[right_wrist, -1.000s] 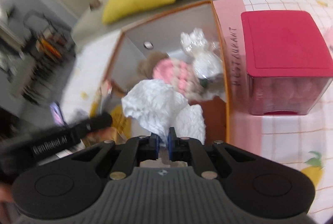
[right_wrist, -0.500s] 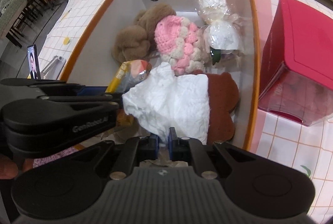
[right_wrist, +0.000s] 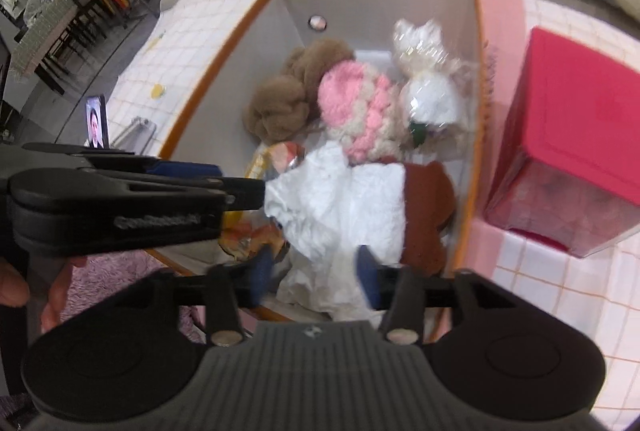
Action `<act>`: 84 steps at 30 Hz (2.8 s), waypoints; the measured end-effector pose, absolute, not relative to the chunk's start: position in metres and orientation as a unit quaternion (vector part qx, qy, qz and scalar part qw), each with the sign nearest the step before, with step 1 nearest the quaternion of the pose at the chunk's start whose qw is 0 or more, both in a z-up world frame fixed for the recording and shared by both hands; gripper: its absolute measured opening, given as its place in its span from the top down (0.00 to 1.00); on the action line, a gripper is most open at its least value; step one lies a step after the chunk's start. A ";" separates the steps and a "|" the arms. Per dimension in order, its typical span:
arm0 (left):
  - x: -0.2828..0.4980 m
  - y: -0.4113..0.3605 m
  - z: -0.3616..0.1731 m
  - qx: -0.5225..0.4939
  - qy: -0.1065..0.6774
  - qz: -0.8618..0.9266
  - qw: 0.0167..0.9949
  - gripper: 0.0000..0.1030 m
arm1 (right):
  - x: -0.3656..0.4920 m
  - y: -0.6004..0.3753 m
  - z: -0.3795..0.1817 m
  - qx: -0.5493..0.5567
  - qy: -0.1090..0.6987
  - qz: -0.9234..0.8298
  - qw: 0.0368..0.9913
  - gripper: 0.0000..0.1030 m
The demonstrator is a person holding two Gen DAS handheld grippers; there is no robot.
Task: Organize soft objects
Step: 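Carry the snack packet and white paper over the box and open both grippers, then move both grippers to the pink cloth and grasp it with the right gripper, then grasp the clear bag with yellow item with the left gripper while the right lifts the cloth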
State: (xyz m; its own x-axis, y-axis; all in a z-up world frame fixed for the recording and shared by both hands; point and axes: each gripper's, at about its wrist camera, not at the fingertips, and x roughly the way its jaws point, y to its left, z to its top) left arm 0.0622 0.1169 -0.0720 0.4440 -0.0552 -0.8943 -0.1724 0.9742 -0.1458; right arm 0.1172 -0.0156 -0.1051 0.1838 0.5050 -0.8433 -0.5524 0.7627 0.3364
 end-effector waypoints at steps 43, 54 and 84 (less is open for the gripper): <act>0.226 -0.169 -0.075 0.199 0.484 -0.204 0.827 0.40 | 0.233 -0.287 -0.188 0.004 0.346 0.119 0.930 0.37; 0.270 -0.196 -0.119 0.248 0.541 -0.180 0.783 0.35 | 0.262 -0.299 -0.214 -0.004 0.357 0.128 0.926 0.40; 0.318 -0.225 -0.177 0.322 0.596 -0.109 0.727 0.62 | 0.256 -0.316 -0.201 -0.065 0.313 0.116 0.940 0.42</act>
